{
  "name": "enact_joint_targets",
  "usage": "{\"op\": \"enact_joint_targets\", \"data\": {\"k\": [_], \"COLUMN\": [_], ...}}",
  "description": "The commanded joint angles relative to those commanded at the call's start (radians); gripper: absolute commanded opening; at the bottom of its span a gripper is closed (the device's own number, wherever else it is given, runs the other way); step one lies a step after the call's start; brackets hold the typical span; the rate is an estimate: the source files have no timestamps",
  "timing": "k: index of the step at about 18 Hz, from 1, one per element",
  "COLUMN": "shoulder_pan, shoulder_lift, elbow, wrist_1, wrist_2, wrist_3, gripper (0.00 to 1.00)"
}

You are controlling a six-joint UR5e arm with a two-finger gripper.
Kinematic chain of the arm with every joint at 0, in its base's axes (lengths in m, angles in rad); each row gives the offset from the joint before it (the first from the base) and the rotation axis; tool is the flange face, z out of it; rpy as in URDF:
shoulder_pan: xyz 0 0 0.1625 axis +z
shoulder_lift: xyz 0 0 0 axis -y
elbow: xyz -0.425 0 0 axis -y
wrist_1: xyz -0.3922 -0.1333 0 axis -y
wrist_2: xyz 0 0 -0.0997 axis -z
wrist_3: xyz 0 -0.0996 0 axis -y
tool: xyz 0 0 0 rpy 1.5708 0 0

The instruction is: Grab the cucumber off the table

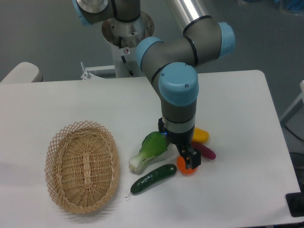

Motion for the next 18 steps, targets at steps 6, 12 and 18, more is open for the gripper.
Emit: {"op": "enact_joint_targets", "data": {"k": [6, 12, 18], "shoulder_pan": [0.002, -0.029, -0.081], "shoulder_lift": [-0.002, -0.018, -0.080], "elbow": [0.002, -0.014, -0.020], "wrist_1": [-0.003, 0.005, 0.031], "wrist_2": [0.000, 0.003, 0.006], "wrist_3": [-0.003, -0.058, -0.189], "gripper": [1.00, 1.00, 1.00]}}
